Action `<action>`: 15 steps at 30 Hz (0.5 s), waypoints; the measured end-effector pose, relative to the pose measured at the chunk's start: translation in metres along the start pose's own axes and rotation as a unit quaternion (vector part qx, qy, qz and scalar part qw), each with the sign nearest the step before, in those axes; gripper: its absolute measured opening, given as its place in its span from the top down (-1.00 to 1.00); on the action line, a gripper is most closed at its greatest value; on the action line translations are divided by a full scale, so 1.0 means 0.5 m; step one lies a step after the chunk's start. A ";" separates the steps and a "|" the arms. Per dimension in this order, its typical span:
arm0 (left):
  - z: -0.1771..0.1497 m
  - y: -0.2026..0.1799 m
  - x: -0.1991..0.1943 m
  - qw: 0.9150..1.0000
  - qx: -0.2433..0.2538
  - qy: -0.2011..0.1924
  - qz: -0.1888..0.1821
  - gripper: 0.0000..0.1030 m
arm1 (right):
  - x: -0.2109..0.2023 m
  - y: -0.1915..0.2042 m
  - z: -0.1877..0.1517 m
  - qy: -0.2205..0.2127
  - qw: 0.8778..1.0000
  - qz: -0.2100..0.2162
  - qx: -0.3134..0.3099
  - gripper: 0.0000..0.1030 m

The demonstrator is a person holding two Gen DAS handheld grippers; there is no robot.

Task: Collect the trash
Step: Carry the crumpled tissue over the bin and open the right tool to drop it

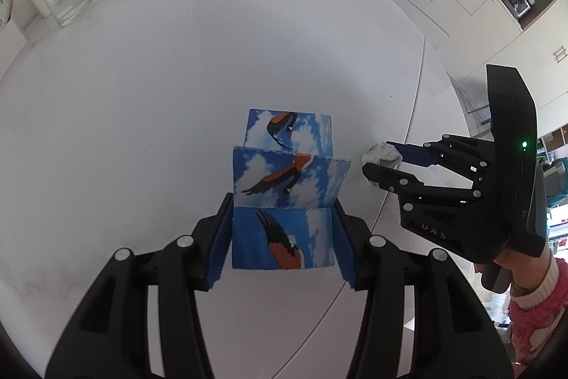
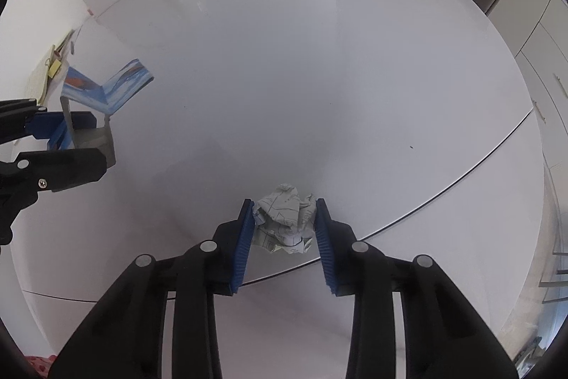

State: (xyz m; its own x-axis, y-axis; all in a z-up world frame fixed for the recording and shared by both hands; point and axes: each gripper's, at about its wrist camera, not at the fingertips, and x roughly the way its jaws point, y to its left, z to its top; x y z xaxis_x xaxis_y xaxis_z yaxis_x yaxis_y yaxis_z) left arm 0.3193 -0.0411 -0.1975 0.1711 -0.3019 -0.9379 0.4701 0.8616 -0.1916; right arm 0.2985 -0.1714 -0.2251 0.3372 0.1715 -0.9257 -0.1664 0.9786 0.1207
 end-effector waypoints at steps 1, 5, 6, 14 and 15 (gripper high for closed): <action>-0.002 0.001 -0.005 1.000 -0.002 0.000 -0.003 0.04 | -0.005 0.000 -0.003 -0.002 1.000 0.001 0.000 0.34; -0.007 -0.014 -0.014 1.000 0.000 -0.004 -0.002 0.04 | -0.031 0.005 -0.013 -0.011 1.000 0.001 0.000 0.34; -0.008 -0.023 -0.013 1.000 0.002 -0.005 -0.003 0.04 | -0.036 0.003 -0.018 -0.012 1.000 0.000 0.000 0.34; -0.075 -0.090 -0.065 1.000 0.023 -0.014 -0.014 0.04 | -0.149 -0.008 -0.125 -0.031 0.999 -0.003 0.009 0.34; -0.084 -0.101 -0.073 0.999 0.026 -0.015 -0.016 0.04 | -0.164 -0.009 -0.142 -0.033 0.999 -0.003 0.010 0.34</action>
State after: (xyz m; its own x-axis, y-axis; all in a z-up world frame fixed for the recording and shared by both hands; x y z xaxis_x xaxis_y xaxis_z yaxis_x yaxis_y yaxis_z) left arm 0.2528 -0.0565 -0.1660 0.1809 -0.3420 -0.9221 0.5204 0.8289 -0.2053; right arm 0.2056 -0.1981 -0.1751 0.3986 0.1725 -0.9007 -0.1455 0.9816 0.1236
